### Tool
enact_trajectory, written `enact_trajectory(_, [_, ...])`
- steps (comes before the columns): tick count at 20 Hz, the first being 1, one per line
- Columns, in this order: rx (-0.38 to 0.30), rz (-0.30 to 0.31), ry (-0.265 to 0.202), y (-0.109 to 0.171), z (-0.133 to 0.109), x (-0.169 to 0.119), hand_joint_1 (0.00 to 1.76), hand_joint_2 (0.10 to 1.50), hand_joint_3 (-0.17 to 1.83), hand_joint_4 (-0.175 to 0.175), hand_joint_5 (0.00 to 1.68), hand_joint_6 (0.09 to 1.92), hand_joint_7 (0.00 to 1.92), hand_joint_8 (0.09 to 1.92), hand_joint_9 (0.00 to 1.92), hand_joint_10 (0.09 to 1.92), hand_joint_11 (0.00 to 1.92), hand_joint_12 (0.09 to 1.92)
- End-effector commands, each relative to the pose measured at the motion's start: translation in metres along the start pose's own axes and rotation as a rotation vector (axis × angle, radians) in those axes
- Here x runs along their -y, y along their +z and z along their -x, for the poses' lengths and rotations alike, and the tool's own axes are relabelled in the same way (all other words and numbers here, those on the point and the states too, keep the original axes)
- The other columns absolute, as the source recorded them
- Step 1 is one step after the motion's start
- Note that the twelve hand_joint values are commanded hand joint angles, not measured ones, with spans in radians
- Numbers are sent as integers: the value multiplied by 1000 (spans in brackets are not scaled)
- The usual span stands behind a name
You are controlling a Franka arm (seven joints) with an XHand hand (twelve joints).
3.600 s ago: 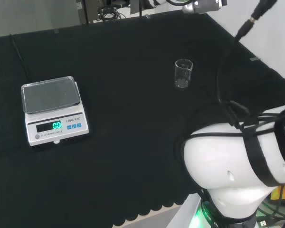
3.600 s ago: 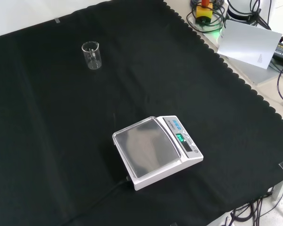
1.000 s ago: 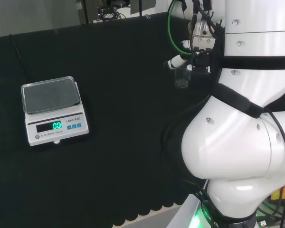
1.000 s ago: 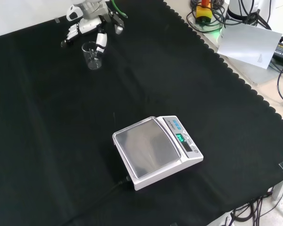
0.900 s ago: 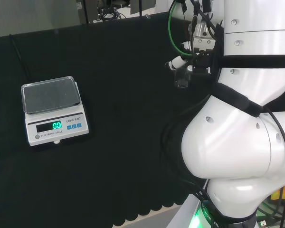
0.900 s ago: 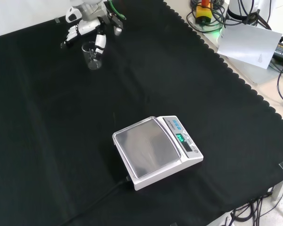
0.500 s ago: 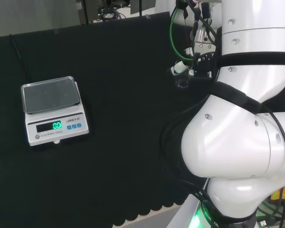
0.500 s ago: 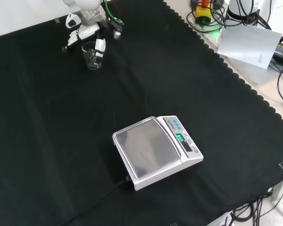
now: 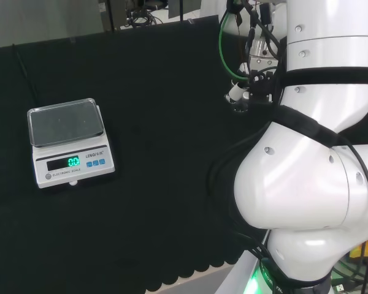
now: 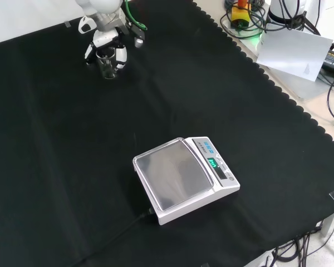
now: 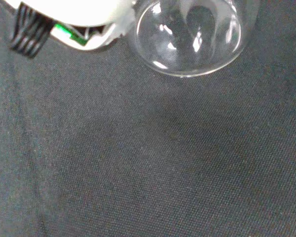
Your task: Pick up the beaker.
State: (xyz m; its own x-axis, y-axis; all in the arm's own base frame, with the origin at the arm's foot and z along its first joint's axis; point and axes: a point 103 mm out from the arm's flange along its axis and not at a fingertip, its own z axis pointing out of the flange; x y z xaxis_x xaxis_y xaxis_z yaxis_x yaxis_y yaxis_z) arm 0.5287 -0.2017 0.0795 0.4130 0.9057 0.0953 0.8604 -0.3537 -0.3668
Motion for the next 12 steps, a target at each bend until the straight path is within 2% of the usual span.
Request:
enact_trajectory(1, [1,36,0,-4,-3,0,1193,616,868,-116,581,1227,642,1311,1145,932,1359,874])
enact_trajectory(3, [-1,45,1,-6,-2,1,1156,803,650,-158,780,1244,693,1417,1201,1025,1398,888])
enact_trajectory(5, [5,53,3,-9,-2,3,1143,886,533,-172,869,1223,736,1476,1228,1071,1403,915])
enact_trajectory(12, [9,98,-12,-41,-13,17,1140,889,539,-175,906,1221,789,1532,1254,1122,1380,983])
